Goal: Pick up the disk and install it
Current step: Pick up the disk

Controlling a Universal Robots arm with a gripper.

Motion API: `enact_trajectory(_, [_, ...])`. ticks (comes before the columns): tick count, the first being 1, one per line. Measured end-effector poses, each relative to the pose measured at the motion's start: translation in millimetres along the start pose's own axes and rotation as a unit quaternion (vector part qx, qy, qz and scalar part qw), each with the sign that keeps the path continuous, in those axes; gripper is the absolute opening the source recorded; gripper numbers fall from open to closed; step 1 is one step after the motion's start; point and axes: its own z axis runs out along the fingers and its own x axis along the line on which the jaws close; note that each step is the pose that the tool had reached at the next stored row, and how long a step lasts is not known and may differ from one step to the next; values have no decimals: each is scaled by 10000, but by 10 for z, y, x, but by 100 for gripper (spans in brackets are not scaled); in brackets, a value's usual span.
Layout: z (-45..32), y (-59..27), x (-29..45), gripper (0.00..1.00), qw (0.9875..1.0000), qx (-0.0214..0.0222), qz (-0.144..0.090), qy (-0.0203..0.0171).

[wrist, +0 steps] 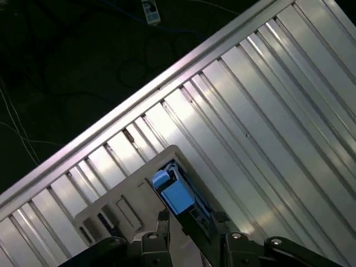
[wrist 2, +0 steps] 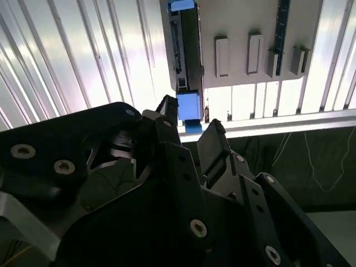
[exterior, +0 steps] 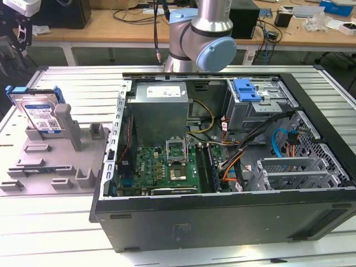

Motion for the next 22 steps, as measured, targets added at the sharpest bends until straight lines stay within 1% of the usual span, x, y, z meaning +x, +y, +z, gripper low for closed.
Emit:
enact_trajectory(2, [0, 0, 0, 42, 9998, 7, -203, 11])
enact_trajectory(4, [0, 0, 0, 42, 9992, 14, -409, 22])
enact_trajectory(5, [0, 0, 0, 42, 9984, 19, -559, 30])
enact_trajectory(7, [0, 0, 0, 42, 9972, 25, -740, 39])
enact_trajectory(8, [0, 0, 0, 42, 9961, 30, -881, 46])
enact_trajectory(9, [0, 0, 0, 42, 9953, 33, -962, 51])
enact_trajectory(10, [0, 0, 0, 42, 9937, 38, -1117, 58])
enact_trajectory(12, [0, 0, 0, 42, 9914, 44, -1303, 68])
enact_trajectory(14, [0, 0, 0, 42, 9885, 52, -1510, 80])
enact_trajectory(15, [0, 0, 0, 42, 9862, 57, -1650, 89])
enact_trajectory(16, [0, 0, 0, 42, 9847, 61, -1738, 95])
enact_trajectory(19, [0, 0, 0, 42, 9792, 72, -2024, 113])
enact_trajectory(21, [1, 0, 0, 42, 9753, 80, -2204, 125])
enact_trajectory(22, [1, 0, 0, 42, 9721, 85, -2342, 134])
